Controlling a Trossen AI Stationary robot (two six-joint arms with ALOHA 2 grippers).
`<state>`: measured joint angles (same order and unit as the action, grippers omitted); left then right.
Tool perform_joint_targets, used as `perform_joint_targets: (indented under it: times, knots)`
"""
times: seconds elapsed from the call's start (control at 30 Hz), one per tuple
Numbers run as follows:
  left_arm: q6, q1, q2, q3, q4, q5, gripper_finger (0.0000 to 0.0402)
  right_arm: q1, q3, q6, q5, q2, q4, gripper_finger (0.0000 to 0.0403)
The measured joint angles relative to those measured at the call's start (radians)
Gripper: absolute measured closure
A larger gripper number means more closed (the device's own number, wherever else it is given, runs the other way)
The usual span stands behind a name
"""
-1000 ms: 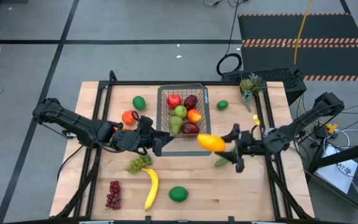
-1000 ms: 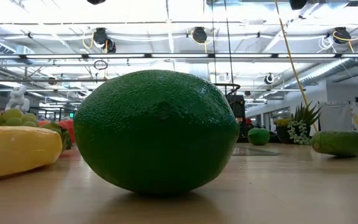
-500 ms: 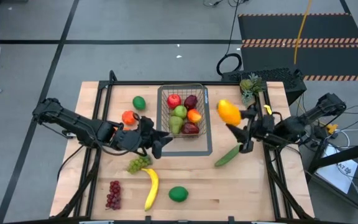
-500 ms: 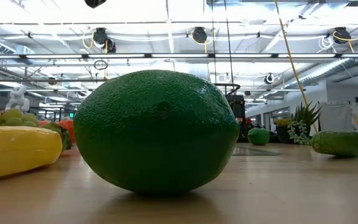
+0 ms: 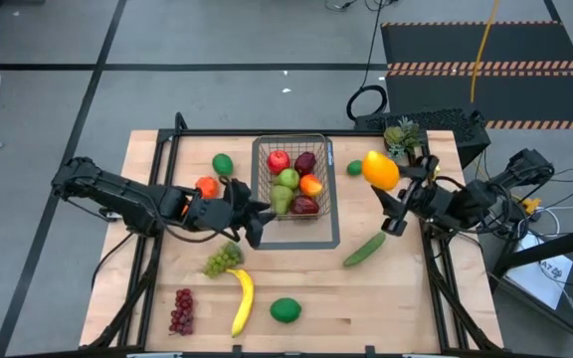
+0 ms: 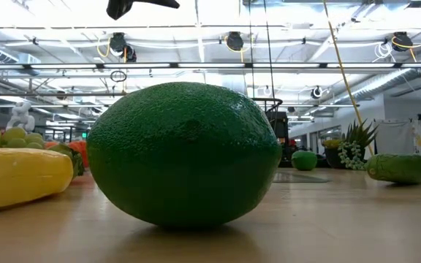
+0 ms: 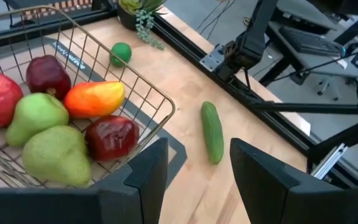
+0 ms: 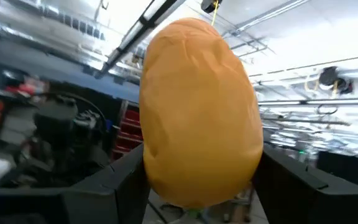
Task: Build produce basket
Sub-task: Put the yellow mango into the gold wire basket
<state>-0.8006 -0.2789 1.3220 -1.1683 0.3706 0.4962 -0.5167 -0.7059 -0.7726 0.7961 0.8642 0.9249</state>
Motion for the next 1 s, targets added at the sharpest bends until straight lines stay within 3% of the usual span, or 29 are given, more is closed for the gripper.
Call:
perform_joint_targets:
  times: [0.7, 1.0]
  knots:
    - [-0.327, 0.051, 0.0, 0.0, -0.005, 0.0, 0.0227, -0.02, -0.003, -0.437, 0.12, -0.008, -0.015, 0.0165]
    - [-0.383, 0.051, 0.0, 0.0, -0.005, 0.006, 0.0227, -0.02, -0.003, -0.648, 0.119, -0.008, -0.06, 0.0165]
